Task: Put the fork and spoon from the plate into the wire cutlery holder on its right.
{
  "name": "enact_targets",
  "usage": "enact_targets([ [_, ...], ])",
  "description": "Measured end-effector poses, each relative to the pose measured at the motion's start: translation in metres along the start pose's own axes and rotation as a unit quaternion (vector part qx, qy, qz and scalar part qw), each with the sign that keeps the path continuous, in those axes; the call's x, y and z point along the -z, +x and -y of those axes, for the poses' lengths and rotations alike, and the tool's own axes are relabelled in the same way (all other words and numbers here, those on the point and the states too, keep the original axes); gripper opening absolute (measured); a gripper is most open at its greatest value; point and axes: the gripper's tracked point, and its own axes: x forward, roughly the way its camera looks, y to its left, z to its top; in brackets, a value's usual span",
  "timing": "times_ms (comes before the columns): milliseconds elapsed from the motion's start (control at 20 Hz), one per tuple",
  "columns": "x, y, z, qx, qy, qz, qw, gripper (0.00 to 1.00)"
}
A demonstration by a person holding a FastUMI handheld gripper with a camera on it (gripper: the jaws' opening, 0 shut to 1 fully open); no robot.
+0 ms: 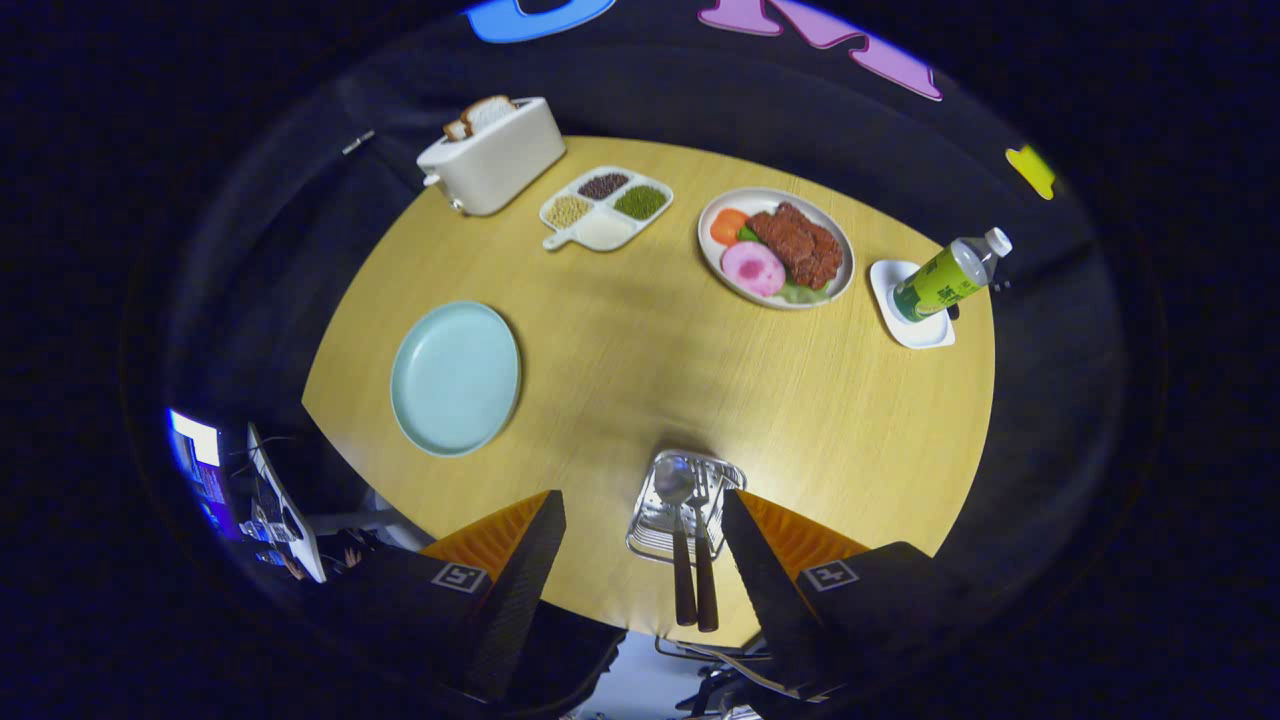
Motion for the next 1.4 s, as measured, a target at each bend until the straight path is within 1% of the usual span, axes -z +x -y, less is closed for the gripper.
enact_targets([
  [150,-0.029,-0.020,-0.006,0.018,-0.015,0.094,0.995,0.99],
  [250,-0.049,-0.041,-0.013,0.029,-0.035,0.163,0.986,1.00],
  [300,-0.058,-0.051,-0.017,0.035,-0.042,0.198,0.979,0.97],
  [450,-0.085,-0.086,-0.030,0.039,-0.064,0.295,0.953,0.98],
  [600,-0.098,-0.114,-0.033,0.043,-0.096,0.363,0.926,0.99],
  [750,-0.093,-0.122,-0.035,0.042,-0.121,0.399,0.908,0.98],
  [900,-0.073,-0.130,-0.042,0.033,-0.135,0.421,0.896,0.99],
  [1050,-0.059,-0.122,-0.044,0.023,-0.136,0.420,0.897,0.98],
  [1200,-0.055,-0.120,-0.046,0.007,-0.129,0.422,0.897,0.98],
  [1400,-0.056,-0.120,-0.043,0.011,-0.129,0.426,0.895,0.98],
])
